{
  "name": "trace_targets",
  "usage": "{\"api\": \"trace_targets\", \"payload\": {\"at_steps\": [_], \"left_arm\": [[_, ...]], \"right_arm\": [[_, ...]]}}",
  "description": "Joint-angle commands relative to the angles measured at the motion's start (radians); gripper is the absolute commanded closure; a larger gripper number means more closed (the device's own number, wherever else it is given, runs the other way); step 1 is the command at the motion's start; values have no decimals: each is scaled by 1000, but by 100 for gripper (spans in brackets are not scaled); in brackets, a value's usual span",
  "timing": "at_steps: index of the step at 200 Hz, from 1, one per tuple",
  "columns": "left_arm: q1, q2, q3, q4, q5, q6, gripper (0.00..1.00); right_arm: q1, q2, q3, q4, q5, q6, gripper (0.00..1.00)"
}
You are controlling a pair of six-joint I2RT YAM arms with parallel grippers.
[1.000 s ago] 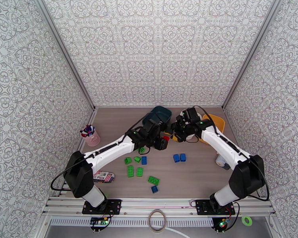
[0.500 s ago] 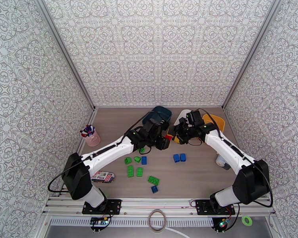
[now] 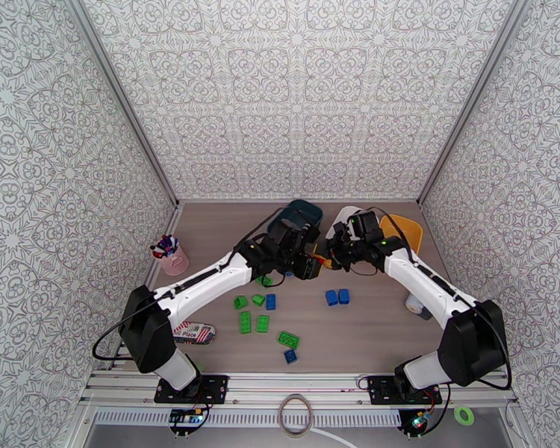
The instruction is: Sort the legos into containers by color
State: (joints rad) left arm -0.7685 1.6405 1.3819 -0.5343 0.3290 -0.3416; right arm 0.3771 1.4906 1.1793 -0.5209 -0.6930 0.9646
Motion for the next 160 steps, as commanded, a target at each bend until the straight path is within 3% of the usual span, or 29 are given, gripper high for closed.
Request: {"api": "trace_targets", "payload": {"at_steps": [1, 27, 31, 33, 36, 61, 102, 142, 160], "left_arm": [[24, 12, 35, 14, -9, -33, 45], [58, 2, 30, -1, -20, -80, 29], [63, -2, 27, 0, -22, -86, 17], [65, -6, 25, 0, -22, -88, 6], [70, -10, 21, 1, -23, -89, 1], [86, -59, 1, -25, -75, -101, 1], [96, -215, -24, -100, -361, -88, 1], [169, -378, -94, -120, -531, -131, 1], [275, -418, -154, -116, -483, -207, 1]], "right_arm": [[-6, -7, -12, 3, -25, 16, 79], [-27, 6, 2, -19, -7, 11, 85], [-32, 9, 7, -30, -1, 5, 86], [-36, 14, 9, -36, 2, 1, 86], [-43, 19, 13, -46, 9, -6, 86], [-116, 70, 59, -144, 69, -88, 89], [-312, 154, 199, -350, 175, -262, 90], [-508, 247, 371, -467, 291, -351, 87], [-562, 314, 462, -503, 346, -377, 81]]}}
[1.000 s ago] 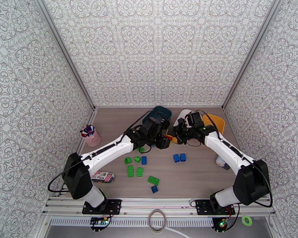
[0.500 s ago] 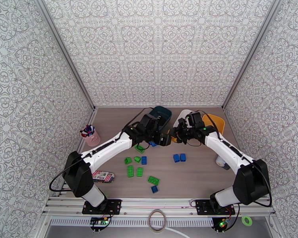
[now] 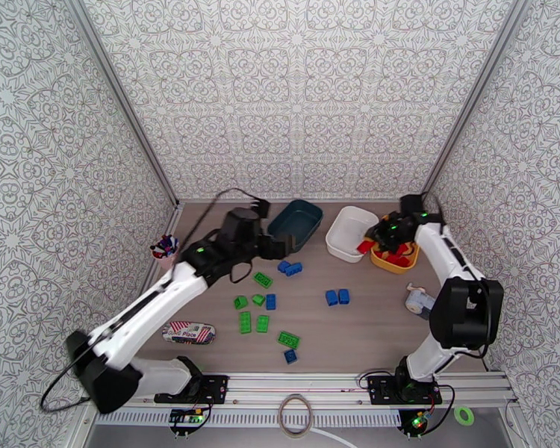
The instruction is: Sort the legos into containers by color
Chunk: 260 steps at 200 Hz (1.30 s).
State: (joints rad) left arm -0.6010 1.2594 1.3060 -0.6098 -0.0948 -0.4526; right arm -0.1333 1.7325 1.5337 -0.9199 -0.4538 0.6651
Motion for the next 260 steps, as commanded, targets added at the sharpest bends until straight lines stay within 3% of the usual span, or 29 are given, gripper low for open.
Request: {"api": "trace_targets", "payload": {"at_steps": [1, 22, 64, 77, 99, 141, 168, 225, 260], "left_arm": [[115, -39, -81, -40, -51, -99, 1], [228, -58, -143, -9, 76, -126, 6], [246, -22, -123, -63, 73, -107, 8], [250, 10, -117, -71, 122, -102, 18], [225, 64, -107, -103, 143, -124, 24], [114, 115, -127, -82, 73, -172, 24], [59, 153, -131, -78, 56, -224, 23], [-87, 236, -154, -111, 70, -307, 25], [-191, 253, -200, -78, 71, -374, 26]], "right_arm": [[-53, 76, 113, -106, 109, -79, 81], [-82, 182, 241, -171, 168, -116, 73], [-94, 280, 376, -252, 253, -168, 51], [-94, 269, 370, -252, 260, -175, 47], [-94, 227, 327, -236, 253, -180, 44], [-65, 89, 177, -193, 177, -194, 44], [54, 11, 75, -192, 166, -219, 44], [427, -116, -221, -122, 234, -131, 42], [535, -174, -386, -71, 272, -66, 41]]}}
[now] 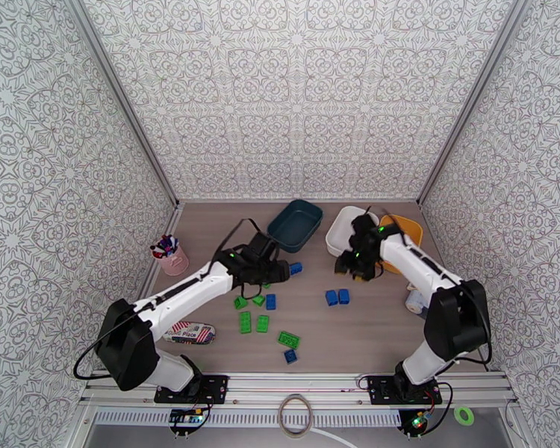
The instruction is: Sort the legos into containers by color
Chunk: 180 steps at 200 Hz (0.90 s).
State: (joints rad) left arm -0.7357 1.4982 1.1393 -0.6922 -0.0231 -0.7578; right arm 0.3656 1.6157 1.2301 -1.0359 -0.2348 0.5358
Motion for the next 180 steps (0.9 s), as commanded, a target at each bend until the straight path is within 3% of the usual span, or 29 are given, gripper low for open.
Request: {"api": "trace_targets", "payload": {"at_steps": [1, 49, 87, 180], "left_arm": [[-60, 14, -35, 5, -2, -70, 26], [-148, 10, -79, 41, -31, -146, 27], [-177, -6, -98, 58, -43, -183, 27], [-169, -70, -141, 51, -68, -224, 26]], "right_arm": [[38, -59, -86, 46, 53, 64, 41], [115, -130, -217, 45, 93, 100, 41], [136, -102, -272, 86, 116, 115, 40], [136, 164, -113, 112, 237, 60, 41]]}}
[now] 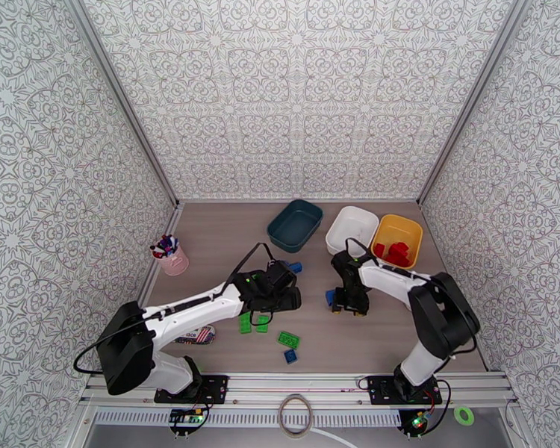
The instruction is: Sort the legos into containers by color
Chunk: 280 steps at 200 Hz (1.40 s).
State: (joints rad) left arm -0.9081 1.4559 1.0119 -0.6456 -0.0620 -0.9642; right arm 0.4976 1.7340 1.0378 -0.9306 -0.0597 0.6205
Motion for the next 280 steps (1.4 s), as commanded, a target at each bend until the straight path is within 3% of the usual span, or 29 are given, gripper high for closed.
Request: {"api": "trace_targets", "payload": {"at_steps": [1, 40, 93, 137, 167, 171, 180, 221, 280], "left_arm": [[4, -27, -13, 4, -29, -18, 26], [22, -28, -13, 4, -22, -15, 26], [60, -11, 6, 16, 6, 16, 26], [63, 118, 160, -39, 33, 144, 24], [76, 196, 293, -41, 69, 236, 19], [79, 207, 310, -39, 76, 245, 7], [94, 229, 351, -35, 95, 263, 1], [179, 312, 524, -2, 186, 313, 1], [257, 408, 721, 10, 302, 373, 1]], "right_arm": [[3, 49, 82, 6, 62, -26, 41], [-16, 94, 140, -1, 55, -36, 45], [-33, 94, 157, -10, 44, -41, 58], [-49, 18, 180, -37, 21, -30, 72], [-82, -45, 233, -68, -11, -28, 74], [-89, -50, 243, -73, -16, -30, 74], [-107, -58, 271, -84, -25, -30, 74], [-220, -25, 448, -131, -84, -48, 74], [-350, 192, 790, -202, -154, -54, 71]]}}
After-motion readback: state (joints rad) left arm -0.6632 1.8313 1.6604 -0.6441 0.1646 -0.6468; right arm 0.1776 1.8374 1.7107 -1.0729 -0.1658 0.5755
